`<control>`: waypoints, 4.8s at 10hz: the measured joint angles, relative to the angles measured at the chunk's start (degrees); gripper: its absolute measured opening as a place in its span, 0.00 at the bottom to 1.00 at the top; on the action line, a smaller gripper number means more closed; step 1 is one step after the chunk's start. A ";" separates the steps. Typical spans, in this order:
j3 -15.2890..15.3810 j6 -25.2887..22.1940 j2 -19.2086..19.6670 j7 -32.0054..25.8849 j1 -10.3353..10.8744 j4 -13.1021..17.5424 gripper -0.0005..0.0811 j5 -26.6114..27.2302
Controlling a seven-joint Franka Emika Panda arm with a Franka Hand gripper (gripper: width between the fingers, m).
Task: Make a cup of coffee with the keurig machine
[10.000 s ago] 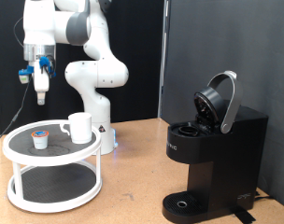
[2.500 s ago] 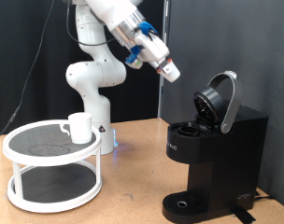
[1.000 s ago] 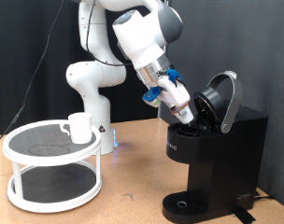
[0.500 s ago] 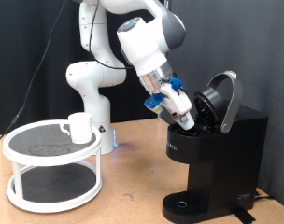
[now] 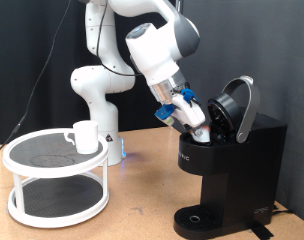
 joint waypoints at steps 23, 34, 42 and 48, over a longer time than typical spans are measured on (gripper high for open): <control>-7.11 -13.15 -6.56 -7.50 -2.82 7.27 0.91 8.02; 0.52 -18.75 -4.55 -0.67 2.14 18.07 0.91 20.85; 12.05 -11.68 2.23 14.10 3.48 26.41 0.91 7.87; 13.50 -9.60 4.08 13.52 3.41 26.61 0.55 6.04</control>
